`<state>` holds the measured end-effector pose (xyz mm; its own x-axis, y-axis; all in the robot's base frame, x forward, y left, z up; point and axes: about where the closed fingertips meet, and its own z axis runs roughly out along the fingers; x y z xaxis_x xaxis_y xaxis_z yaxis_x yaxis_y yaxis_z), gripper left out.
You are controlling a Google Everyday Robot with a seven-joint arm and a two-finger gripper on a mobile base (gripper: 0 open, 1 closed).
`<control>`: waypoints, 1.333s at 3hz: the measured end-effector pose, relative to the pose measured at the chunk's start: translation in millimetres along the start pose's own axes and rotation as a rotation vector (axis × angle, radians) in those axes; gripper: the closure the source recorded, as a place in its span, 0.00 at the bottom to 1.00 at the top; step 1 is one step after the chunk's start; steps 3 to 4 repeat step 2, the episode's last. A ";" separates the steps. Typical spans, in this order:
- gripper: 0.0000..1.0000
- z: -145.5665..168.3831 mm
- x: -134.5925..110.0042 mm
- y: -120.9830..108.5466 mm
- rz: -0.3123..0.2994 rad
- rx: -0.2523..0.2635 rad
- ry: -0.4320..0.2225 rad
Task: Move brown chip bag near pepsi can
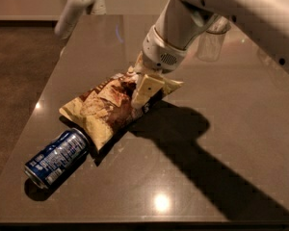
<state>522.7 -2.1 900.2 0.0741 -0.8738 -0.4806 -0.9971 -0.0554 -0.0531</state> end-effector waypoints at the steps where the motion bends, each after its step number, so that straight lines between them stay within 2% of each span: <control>1: 0.00 0.8 -1.0 0.2 -0.002 0.000 0.000; 4: 0.00 0.8 -1.1 0.2 -0.002 0.000 0.000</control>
Offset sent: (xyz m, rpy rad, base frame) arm -0.0002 0.0012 -0.0002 -0.0002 -0.0006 0.0018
